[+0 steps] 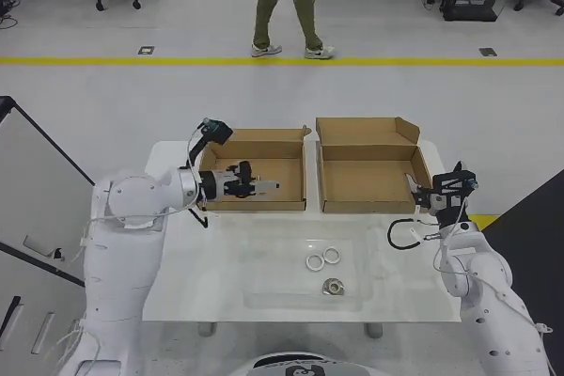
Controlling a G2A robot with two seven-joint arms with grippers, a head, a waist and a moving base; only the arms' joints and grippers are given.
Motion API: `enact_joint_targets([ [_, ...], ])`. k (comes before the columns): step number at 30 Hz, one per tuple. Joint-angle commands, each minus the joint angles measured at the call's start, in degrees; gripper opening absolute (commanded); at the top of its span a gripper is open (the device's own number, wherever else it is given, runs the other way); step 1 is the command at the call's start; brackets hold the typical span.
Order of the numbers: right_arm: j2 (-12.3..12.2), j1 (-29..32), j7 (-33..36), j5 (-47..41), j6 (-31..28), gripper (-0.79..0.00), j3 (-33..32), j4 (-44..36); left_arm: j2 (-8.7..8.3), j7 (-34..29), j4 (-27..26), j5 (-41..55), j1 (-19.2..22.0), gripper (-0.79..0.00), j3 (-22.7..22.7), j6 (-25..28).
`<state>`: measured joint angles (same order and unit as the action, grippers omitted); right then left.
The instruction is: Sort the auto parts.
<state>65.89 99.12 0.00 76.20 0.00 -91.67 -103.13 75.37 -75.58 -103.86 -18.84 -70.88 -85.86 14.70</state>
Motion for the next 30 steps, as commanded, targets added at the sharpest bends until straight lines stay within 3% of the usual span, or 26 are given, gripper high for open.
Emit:
enact_joint_targets([
  [1,0.00,0.00,0.00,0.00,0.00,0.000,0.00,0.00,-0.51,-1.36,-2.53,3.60,-2.62,0.000,-2.13,1.46],
  [8,0.00,0.00,0.00,0.00,0.00,0.000,0.00,0.00,-1.96,-3.19,-7.40,10.46,-9.05,0.000,-7.15,4.57],
  [22,-0.01,-0.05,-0.06,0.17,-0.29,0.000,0.06,-0.10,-1.96,-3.19,-7.40,10.46,-9.05,0.000,-7.15,4.57],
  [25,-0.38,-0.08,0.68,4.21,-3.68,0.000,-0.34,-0.72,-1.96,-3.19,-7.40,10.46,-9.05,0.000,-7.15,4.57],
  [30,-1.50,0.72,2.98,12.66,-14.50,0.000,-2.34,-4.61,-1.96,-3.19,-7.40,10.46,-9.05,0.000,-7.15,4.57],
])
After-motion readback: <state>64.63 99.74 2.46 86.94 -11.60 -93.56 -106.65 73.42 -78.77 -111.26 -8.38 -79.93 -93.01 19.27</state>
